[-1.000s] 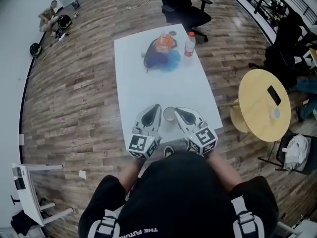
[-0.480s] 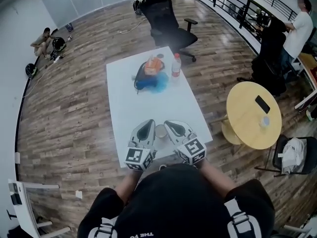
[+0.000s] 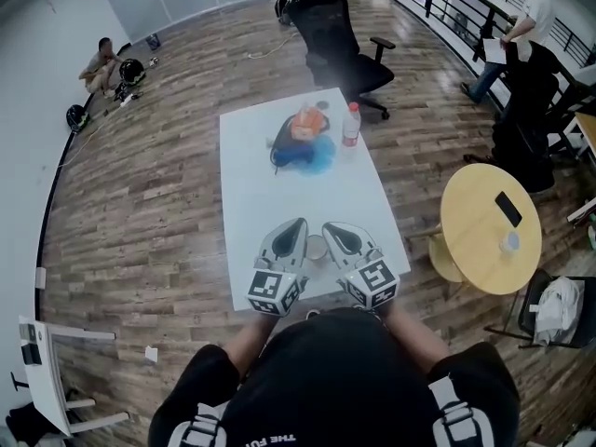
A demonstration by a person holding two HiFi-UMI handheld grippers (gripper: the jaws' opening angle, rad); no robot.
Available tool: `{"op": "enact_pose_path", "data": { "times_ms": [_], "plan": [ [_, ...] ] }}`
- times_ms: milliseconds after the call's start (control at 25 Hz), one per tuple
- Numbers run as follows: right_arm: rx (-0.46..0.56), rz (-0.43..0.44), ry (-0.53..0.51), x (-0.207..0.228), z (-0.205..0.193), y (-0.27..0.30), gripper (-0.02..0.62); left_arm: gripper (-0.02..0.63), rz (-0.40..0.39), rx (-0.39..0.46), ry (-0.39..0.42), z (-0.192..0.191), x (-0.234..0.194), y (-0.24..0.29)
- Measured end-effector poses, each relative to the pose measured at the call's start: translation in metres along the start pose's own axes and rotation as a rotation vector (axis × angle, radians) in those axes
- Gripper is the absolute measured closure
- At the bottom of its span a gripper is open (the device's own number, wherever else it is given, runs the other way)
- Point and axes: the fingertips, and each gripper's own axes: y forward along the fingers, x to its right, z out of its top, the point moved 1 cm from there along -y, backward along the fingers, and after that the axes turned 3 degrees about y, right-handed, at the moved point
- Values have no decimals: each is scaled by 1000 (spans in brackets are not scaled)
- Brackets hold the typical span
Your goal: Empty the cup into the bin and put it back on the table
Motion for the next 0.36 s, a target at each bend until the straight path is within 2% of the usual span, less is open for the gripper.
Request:
{"op": "enact_pose_path", "data": {
  "times_ms": [360],
  "plan": [
    [-8, 14, 9, 10, -5, 2, 580, 585, 2, -8, 4, -3, 2, 11]
  ]
}}
